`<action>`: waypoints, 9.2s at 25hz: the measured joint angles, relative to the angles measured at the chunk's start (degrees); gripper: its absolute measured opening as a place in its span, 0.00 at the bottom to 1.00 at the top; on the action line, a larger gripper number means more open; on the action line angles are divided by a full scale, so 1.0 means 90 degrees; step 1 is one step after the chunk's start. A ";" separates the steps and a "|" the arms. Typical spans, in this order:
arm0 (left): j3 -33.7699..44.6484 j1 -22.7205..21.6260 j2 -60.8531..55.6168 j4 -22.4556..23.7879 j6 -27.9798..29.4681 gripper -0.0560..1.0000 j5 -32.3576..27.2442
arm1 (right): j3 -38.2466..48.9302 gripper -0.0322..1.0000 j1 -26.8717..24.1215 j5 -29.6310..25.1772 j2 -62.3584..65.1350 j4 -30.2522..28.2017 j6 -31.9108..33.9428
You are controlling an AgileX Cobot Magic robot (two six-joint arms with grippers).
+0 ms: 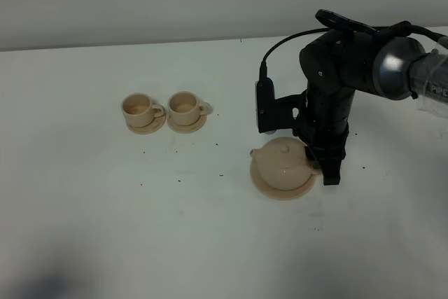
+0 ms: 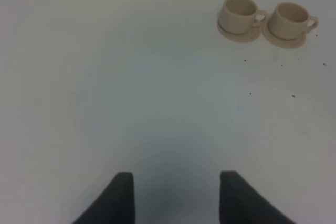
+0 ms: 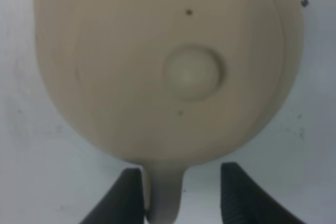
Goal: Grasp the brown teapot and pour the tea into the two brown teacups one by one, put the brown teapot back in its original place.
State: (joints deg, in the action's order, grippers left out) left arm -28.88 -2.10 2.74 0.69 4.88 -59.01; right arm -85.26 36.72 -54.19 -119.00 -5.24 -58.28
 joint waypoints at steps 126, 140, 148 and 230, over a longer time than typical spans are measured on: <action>0.0000 0.0000 0.0000 0.0003 0.0001 0.43 0.0000 | -0.4465 0.14 0.0809 -0.0426 -0.2195 -0.2028 0.2332; 0.0000 0.0000 0.0000 0.0003 0.0007 0.43 0.0000 | -0.4465 0.14 0.0924 -0.0137 -0.2202 -0.2521 0.2338; 0.0000 0.0000 0.0000 0.0003 0.0007 0.43 0.0000 | -0.4465 0.14 0.1161 -0.0129 -0.2420 -0.3298 0.2557; 0.0000 0.0000 0.0000 0.0003 0.0008 0.43 0.0000 | -0.4437 0.14 0.1829 -0.0499 -0.2845 -0.5529 0.2425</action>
State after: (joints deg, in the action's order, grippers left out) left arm -28.88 -2.10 2.74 0.71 4.95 -59.01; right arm -125.20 53.18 -58.68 -144.61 -54.99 -36.45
